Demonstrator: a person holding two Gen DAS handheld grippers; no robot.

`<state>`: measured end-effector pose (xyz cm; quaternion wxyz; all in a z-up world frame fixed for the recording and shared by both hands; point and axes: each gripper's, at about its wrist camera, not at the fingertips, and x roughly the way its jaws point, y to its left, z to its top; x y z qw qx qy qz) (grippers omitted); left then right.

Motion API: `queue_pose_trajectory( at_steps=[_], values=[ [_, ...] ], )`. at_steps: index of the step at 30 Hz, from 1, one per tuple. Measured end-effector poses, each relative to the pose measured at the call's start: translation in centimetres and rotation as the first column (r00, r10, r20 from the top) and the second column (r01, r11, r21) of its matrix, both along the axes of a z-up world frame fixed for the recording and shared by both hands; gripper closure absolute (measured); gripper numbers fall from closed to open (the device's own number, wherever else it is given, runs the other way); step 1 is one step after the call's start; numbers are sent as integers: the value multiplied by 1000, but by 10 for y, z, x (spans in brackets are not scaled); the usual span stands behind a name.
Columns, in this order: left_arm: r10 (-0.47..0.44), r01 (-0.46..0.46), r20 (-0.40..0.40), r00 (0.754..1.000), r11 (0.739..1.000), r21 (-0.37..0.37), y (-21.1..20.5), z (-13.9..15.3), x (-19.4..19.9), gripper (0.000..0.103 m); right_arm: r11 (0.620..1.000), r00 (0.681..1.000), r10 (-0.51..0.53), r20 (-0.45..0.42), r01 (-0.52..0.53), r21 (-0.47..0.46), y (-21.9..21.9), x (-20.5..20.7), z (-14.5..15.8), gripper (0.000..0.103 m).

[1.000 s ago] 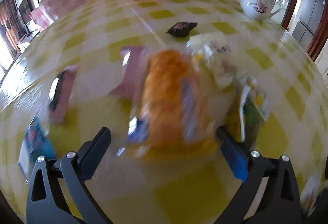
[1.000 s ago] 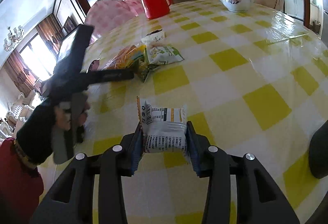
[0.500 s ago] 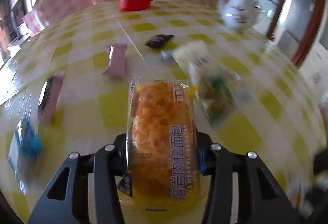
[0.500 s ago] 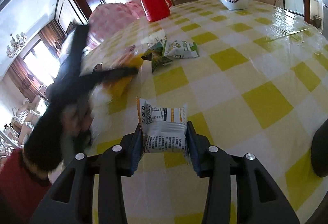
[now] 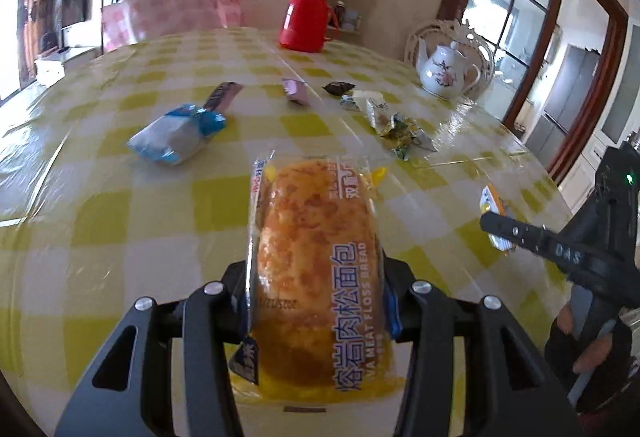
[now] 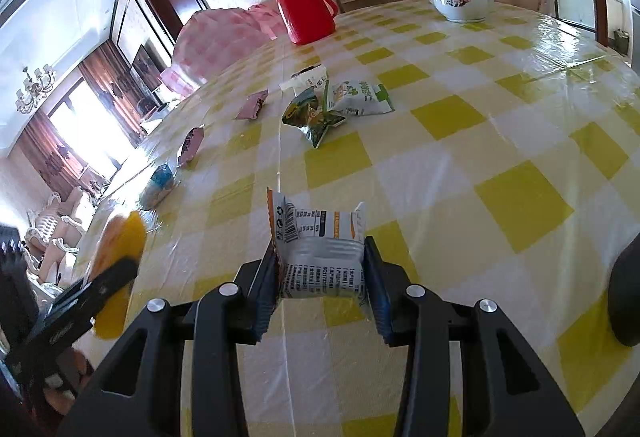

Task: Organize snacks
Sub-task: 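Carry both held snacks off the table over the purple-rimmed box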

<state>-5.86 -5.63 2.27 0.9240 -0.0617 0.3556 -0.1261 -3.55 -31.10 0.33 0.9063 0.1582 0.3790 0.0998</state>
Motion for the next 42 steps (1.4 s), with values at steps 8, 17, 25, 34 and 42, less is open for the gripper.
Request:
queue_pose_trajectory(
  at_steps=[8, 17, 25, 34, 42],
  values=[
    [-10, 10, 14, 1000, 1000, -21, 32, 3, -58, 55, 999, 999, -51, -15, 51, -2, 0, -10, 1, 64],
    [36, -36, -3, 999, 997, -68, 82, 1, -92, 55, 998, 1000, 1, 31, -3, 66, 39, -76, 8, 64],
    [73, -73, 3, 997, 995, -62, 106, 2, -114, 55, 995, 993, 101, 55, -102, 18, 81, -99, 18, 64],
    [108, -108, 0, 994, 992, -58, 135, 4, -136, 55, 971, 968, 241, 75, -240, -24, 138, -120, 28, 64],
    [179, -179, -9, 984, 983, -29, 181, 8, -162, 55, 936, 935, 349, 65, -345, -66, 187, -132, 28, 64]
  ],
)
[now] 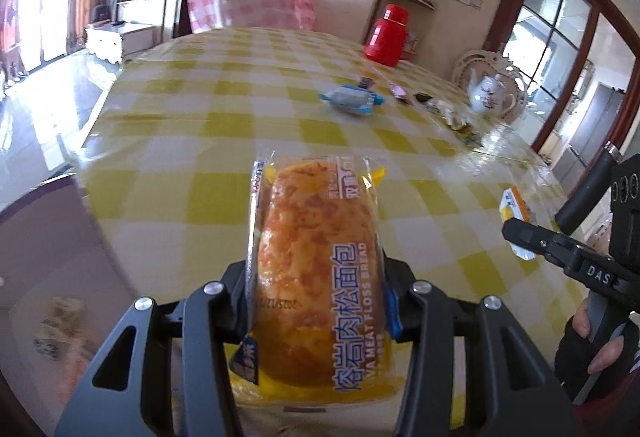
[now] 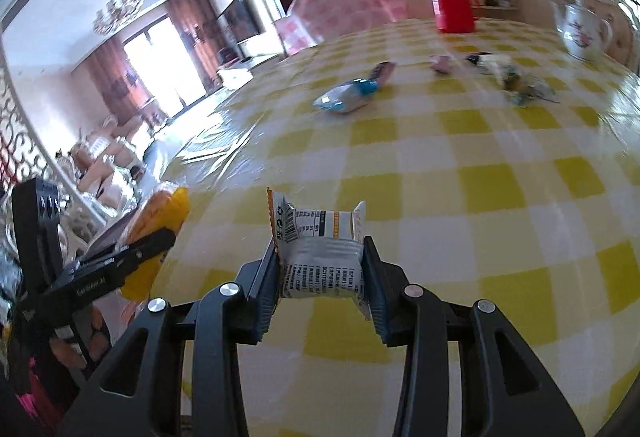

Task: Organize snacks
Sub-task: 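Carry both held snacks off the table over the purple-rimmed box, then open both grippers to drop the packets into the box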

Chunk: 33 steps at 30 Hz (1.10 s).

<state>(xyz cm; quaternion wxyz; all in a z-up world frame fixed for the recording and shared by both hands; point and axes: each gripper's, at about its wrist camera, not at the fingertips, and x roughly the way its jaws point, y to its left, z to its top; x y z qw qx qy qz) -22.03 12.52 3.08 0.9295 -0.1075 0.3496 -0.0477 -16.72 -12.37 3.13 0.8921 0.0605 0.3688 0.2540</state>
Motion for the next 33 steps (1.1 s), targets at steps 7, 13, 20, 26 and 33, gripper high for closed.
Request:
queue_pose_trajectory(
  at_steps=[7, 13, 20, 26, 33],
  values=[
    [87, -88, 14, 996, 996, 34, 46, 13, -20, 55, 992, 993, 116, 9, -116, -52, 53, -12, 2, 64],
    [163, -167, 51, 985, 983, 74, 79, 32, -35, 55, 969, 972, 231, 54, -224, -104, 101, -33, 14, 64],
    [201, -205, 41, 979, 965, 166, 107, 46, -51, 55, 929, 934, 349, 76, -335, -156, 151, -54, 17, 64],
    [241, -236, 4, 970, 946, 224, 138, 51, -67, 55, 882, 889, 454, 63, -438, -172, 188, -71, 17, 64],
    [291, -264, -55, 955, 920, 291, 165, 43, -75, 54, 797, 811, 585, 23, -570, -199, 242, -95, 6, 64]
  ],
)
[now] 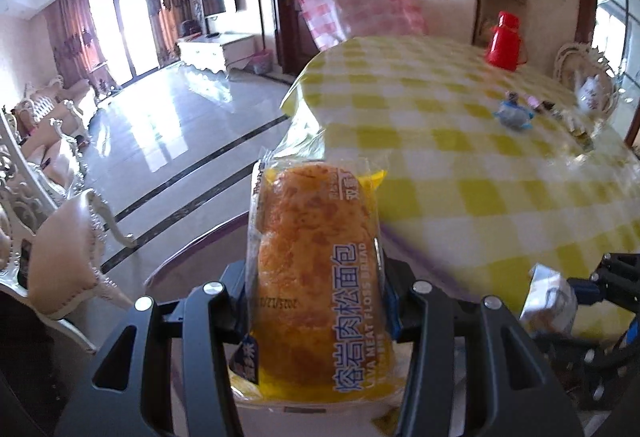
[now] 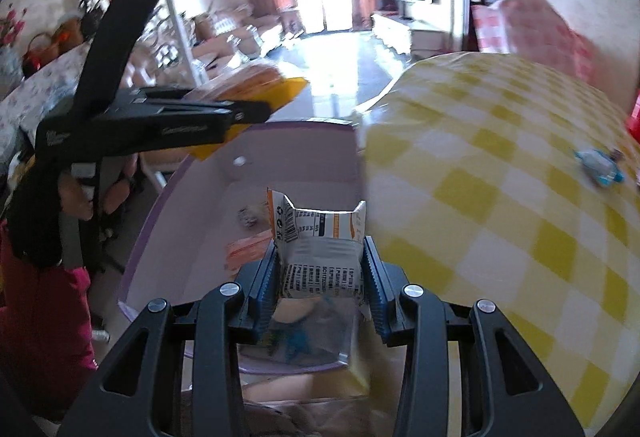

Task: Organize snacks
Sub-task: 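Open both grippers to drop the packets into the box, then grasp the blue cartoon-printed snack bag with the left gripper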

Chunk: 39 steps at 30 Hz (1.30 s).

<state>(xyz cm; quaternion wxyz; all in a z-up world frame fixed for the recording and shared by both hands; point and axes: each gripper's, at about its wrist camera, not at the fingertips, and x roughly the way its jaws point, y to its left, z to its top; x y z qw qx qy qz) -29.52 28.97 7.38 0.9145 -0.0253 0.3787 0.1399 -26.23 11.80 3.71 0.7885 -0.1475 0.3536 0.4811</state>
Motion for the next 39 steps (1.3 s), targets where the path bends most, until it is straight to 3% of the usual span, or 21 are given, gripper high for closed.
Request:
queue_pose_trajectory(
  at_steps=[4, 5, 6, 7, 8, 9, 11, 16, 19, 25, 29, 31, 34, 36, 39],
  values=[
    [39, -39, -46, 998, 999, 17, 12, -11, 1, 52, 994, 994, 101, -41, -102, -30, 35, -13, -14, 63],
    [67, -65, -52, 996, 998, 24, 16, -13, 2, 43, 991, 989, 134, -58, -135, -23, 42, -16, -18, 62],
    [104, -102, -54, 993, 994, 37, 20, -15, 3, 22, 982, 978, 188, -92, -188, 2, 51, -21, -21, 57],
    [143, -141, -47, 989, 989, 53, 23, -15, 4, 13, 977, 972, 211, -107, -211, 13, 56, -24, -23, 45],
    [186, -184, -28, 982, 981, 68, 28, -15, 5, 6, 974, 968, 225, -114, -224, 23, 60, -26, -23, 38],
    [202, -201, -18, 979, 977, 66, 31, -15, 5, 6, 976, 971, 216, -106, -213, 42, 59, -24, -20, 33],
    [210, -209, -23, 977, 977, 32, 36, -17, 5, 5, 980, 978, 185, -96, -177, 89, 48, -16, -12, 33],
    [195, -195, -5, 981, 981, 15, 32, -20, 8, 5, 987, 995, -9, -104, 26, 161, -8, 32, 3, 29],
    [149, -148, 11, 989, 988, -36, 18, -19, 15, 5, 969, 980, -149, -134, 171, 176, -52, 63, 4, 29],
    [-38, 41, 21, 999, 978, -205, -35, -22, 43, 3, 902, 911, -397, -114, 410, 135, -145, 93, -5, 21],
    [-191, 184, -4, 982, 949, -255, -92, -23, 79, 3, 816, 822, -556, -123, 568, 110, -213, 109, -18, 19],
    [-283, 271, -4, 959, 921, -279, -128, -24, 107, 3, 766, 775, -608, -172, 630, 129, -250, 121, -23, 17],
    [-340, 326, -12, 940, 910, -255, -171, -31, 148, 2, 702, 719, -666, -198, 694, 162, -290, 128, -24, 15],
    [-366, 352, -23, 930, 909, -223, -195, -35, 179, 2, 662, 688, -672, -273, 724, 194, -314, 135, -30, 15],
    [-410, 398, -42, 911, 901, -174, -221, -43, 237, 2, 639, 673, -664, -325, 737, 222, -327, 139, -35, 15]
  ],
)
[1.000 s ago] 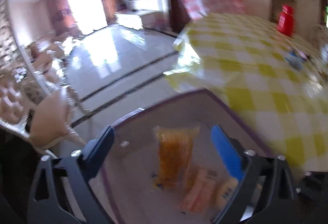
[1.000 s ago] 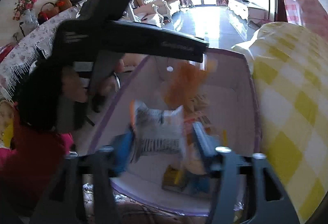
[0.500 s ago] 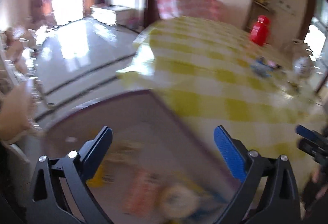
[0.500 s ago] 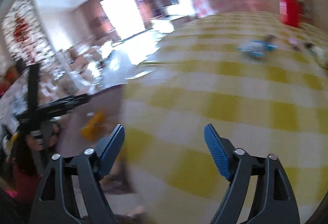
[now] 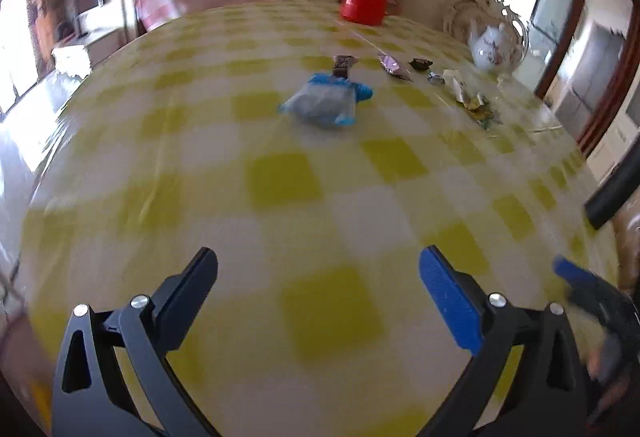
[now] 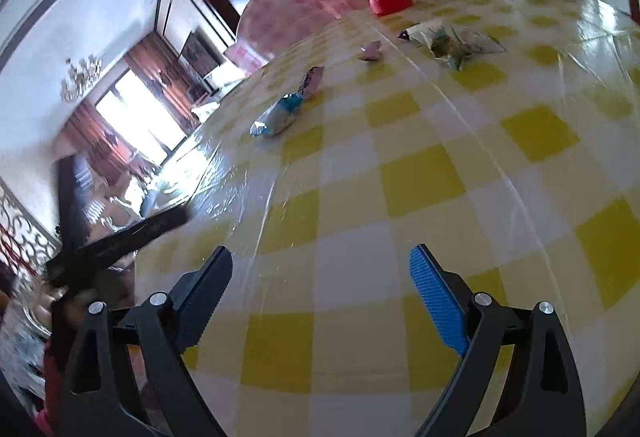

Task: Organize snacks
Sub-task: 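Grasp the blue cartoon-printed snack bag with the left gripper, then grasp the green-and-yellow snack packet with the right gripper while the left holds the blue bag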

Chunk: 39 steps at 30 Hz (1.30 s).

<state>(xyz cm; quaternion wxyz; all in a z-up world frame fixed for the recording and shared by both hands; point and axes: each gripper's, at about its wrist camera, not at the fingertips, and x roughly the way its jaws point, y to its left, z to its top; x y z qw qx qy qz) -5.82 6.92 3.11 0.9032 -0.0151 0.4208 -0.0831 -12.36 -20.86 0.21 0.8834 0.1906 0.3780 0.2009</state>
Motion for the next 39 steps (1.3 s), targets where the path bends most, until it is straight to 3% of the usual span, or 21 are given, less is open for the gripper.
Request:
queue_pose_trajectory(
  at_steps=[3, 6, 8, 14, 17, 18, 19, 20, 24, 27, 30, 35, 37, 39],
  values=[
    [-5, 4, 22, 1000, 999, 37, -11, 0, 57, 2, 999, 1000, 17, 18, -17, -30, 8, -3, 3, 15],
    [-33, 33, -22, 999, 999, 17, -18, -4, 107, 2, 997, 998, 21, 52, -17, -77, 20, -6, 8, 15],
    [-40, 40, -47, 998, 999, 11, -19, -9, 130, 2, 996, 998, 32, 61, -26, -89, 28, -6, 9, 15],
    [-77, 84, -81, 994, 993, 86, -34, -29, 184, 2, 998, 998, 39, 59, -36, -60, 25, -4, 8, 15],
    [-100, 108, -71, 992, 985, 132, -43, -38, 191, 2, 997, 997, 54, 61, -51, -54, 26, -7, 10, 15],
    [-112, 119, -66, 992, 986, 117, -45, -37, 190, 15, 997, 996, 59, 61, -55, -52, 26, -8, 10, 15],
    [-104, 108, -33, 994, 988, 114, -45, -32, 186, 37, 997, 996, 63, 62, -61, -47, 26, -8, 10, 15],
    [-90, 91, -10, 996, 992, 88, -46, -28, 181, 52, 997, 996, 67, 63, -64, -41, 25, -8, 11, 15],
    [-102, 102, -2, 995, 994, 46, -63, -29, 160, 54, 998, 999, 52, 17, -53, 26, 10, 3, 8, 15],
    [-94, 93, -7, 996, 995, -45, -73, -30, 140, 54, 994, 998, -58, -12, 57, -96, -11, 34, 11, 15],
    [-106, 104, -13, 994, 987, -121, -81, -31, 128, 53, 978, 987, -160, -19, 156, -137, -43, 82, 14, 15],
    [-92, 87, -25, 995, 984, -154, -80, -34, 127, 52, 950, 965, -255, -60, 238, -200, -72, 153, 4, 15],
    [-92, 87, -25, 995, 986, -143, -82, -34, 126, 52, 956, 967, -234, -97, 210, -204, -69, 177, -5, 14],
    [-92, 88, -25, 995, 988, -129, -82, -33, 124, 51, 944, 971, -225, -80, 196, -266, -56, 198, -4, 14]
  ],
)
